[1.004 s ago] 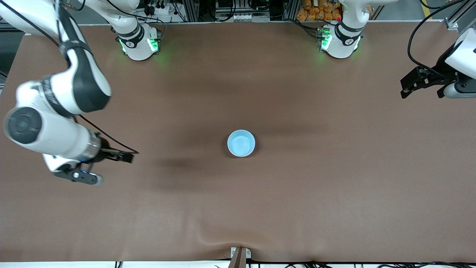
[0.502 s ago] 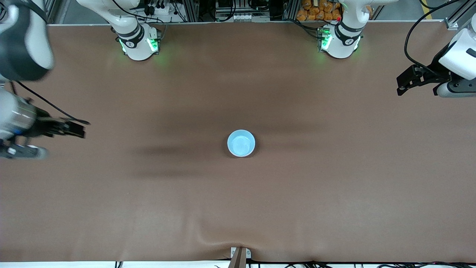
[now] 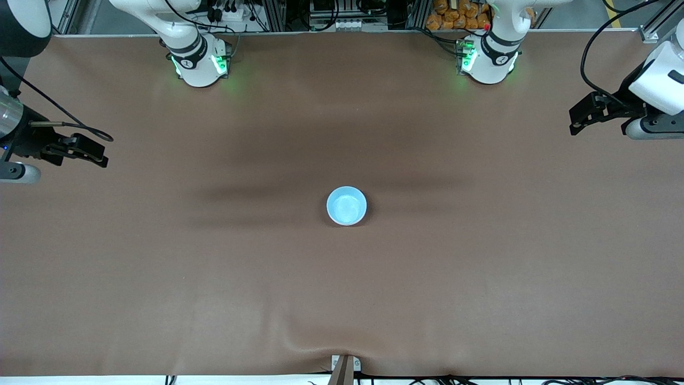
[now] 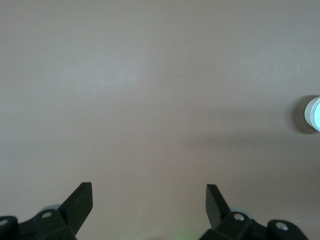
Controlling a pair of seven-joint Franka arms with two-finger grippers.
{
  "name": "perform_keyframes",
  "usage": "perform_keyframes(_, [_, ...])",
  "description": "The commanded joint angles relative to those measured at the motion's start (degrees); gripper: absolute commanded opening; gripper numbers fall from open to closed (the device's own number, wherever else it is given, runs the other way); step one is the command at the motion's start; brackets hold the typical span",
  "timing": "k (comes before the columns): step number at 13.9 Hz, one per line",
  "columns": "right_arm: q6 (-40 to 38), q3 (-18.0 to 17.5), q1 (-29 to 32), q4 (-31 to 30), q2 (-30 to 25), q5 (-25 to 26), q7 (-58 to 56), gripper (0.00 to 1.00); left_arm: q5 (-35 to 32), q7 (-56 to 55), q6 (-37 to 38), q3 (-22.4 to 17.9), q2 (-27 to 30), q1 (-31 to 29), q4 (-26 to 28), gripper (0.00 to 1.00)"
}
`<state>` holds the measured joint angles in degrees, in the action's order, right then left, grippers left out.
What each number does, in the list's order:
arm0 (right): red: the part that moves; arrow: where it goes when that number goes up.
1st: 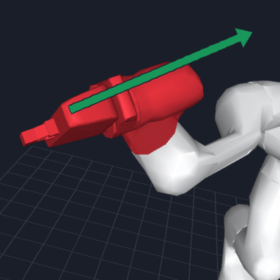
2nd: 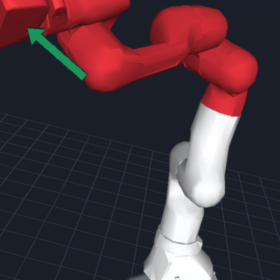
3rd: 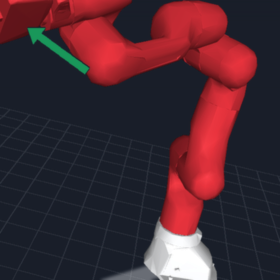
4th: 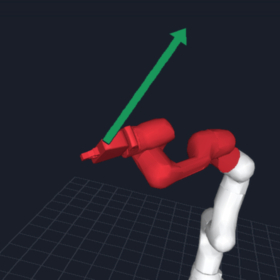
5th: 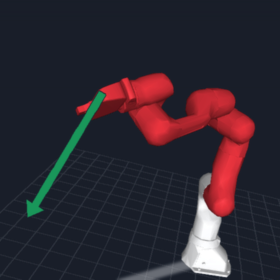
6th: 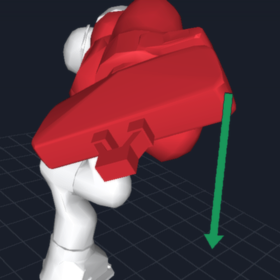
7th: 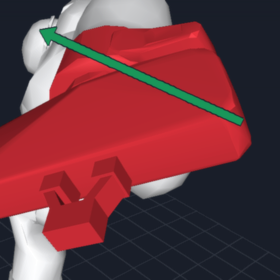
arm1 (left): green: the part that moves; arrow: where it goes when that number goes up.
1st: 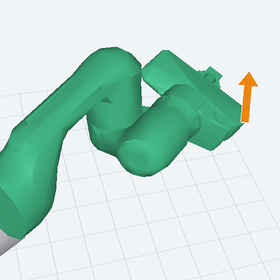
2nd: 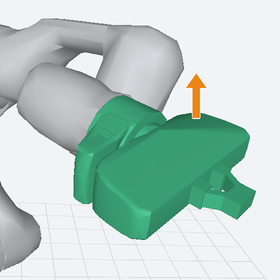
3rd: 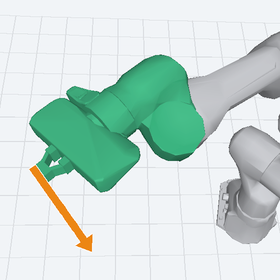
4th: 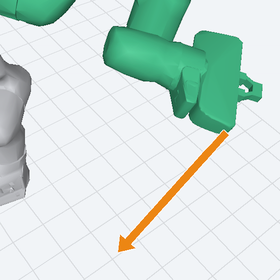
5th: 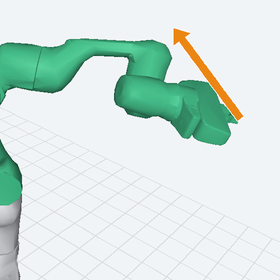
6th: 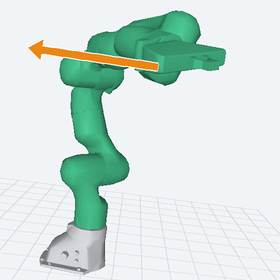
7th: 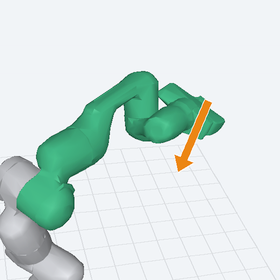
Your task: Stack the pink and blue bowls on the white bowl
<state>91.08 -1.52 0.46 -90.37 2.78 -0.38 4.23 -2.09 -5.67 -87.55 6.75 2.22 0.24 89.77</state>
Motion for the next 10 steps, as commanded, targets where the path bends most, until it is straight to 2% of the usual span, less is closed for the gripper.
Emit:
perform_keyframes(1, [1.5,0.7,-0.5,-4.9,-5.1,-0.9,-0.9,1.0,1.1,1.4,0.8,-0.1,1.2,-0.3,0.4,1.0])
perform_keyframes(4, [2.5,1.2,0.2,-4.6,-4.8,-0.9,-7.5,1.0,1.0,2.7,0.7,-0.2,1.1,-0.3,0.0,1.0])
perform_keyframes(7, [1.9,2.8,0.2,-3.7,-5.1,-1.0,-8.8,1.0,1.0,2.8,0.7,-0.2,0.9,-0.3,-0.7,1.0])
perform_keyframes(10, [2.3,2.7,-0.1,-3.8,-5.1,-1.0,-9.1,1.0,1.0,2.9,0.7,-0.2,1.0,-0.3,-1.1,1.0])
